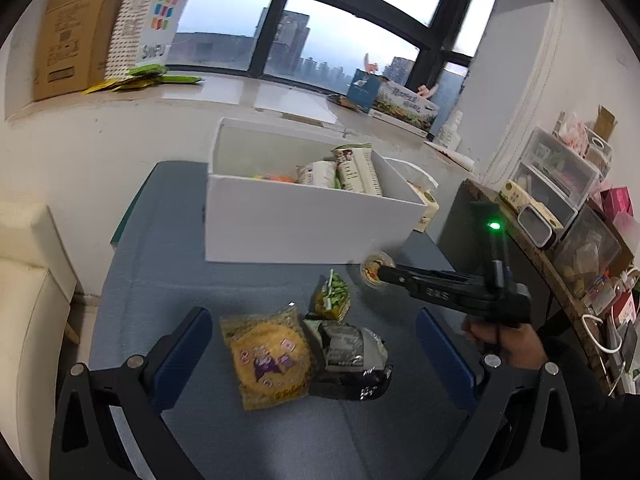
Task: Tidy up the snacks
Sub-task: 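Grasp the second jelly cup with the right gripper, then place the jelly cup in the box with the right gripper while the left drops a green pea bag in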
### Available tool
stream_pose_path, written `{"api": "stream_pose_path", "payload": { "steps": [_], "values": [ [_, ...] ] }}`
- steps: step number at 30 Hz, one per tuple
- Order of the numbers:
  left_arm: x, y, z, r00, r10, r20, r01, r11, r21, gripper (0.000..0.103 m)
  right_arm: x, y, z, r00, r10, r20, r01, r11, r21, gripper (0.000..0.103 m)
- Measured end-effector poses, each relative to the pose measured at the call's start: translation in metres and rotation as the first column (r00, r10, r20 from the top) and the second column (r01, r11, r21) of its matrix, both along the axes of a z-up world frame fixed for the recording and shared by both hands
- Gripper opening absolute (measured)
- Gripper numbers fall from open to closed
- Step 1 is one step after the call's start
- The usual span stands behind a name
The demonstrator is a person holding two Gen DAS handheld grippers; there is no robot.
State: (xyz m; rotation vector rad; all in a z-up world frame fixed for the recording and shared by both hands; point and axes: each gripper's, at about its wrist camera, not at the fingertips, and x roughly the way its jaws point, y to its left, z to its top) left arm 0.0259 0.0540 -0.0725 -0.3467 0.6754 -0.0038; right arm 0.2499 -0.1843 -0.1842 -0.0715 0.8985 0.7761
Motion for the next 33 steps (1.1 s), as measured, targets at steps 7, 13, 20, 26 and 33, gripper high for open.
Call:
{"api": "stream_pose_path", "payload": {
  "steps": [7, 13, 20, 26, 33],
  "values": [
    [0.076, -0.034, -0.020, 0.979, -0.163, -0.119, 0.173, 0.981, 0.082, 0.103, -0.033, -0.052, 0.028, 0.999, -0.017, 0.030, 0.015, 0.996, 0.084, 0.031],
    [0.140, -0.064, -0.061, 0.926, -0.237, -0.294, 0.290, 0.945, 0.150, 0.103, -0.048, -0.097, 0.048, 0.998, -0.062, 0.026, 0.057, 0.986, 0.156, 0.031],
    [0.168, -0.063, -0.087, 0.878, -0.260, -0.401, 0.320, 0.943, 0.090, 0.090, -0.053, -0.118, 0.054, 0.995, -0.094, 0.028, 0.088, 0.980, 0.179, 0.031],
    [0.159, -0.059, -0.084, 0.885, -0.283, -0.371, 0.333, 0.939, 0.079, 0.040, -0.057, -0.118, 0.056, 0.996, -0.088, 0.032, 0.080, 0.977, 0.197, 0.031],
    [0.121, -0.041, -0.015, 0.955, -0.271, -0.119, 0.283, 0.954, 0.096, 0.038, -0.051, -0.106, 0.063, 0.997, -0.069, 0.046, 0.058, 0.977, 0.207, 0.031]
  ]
}}
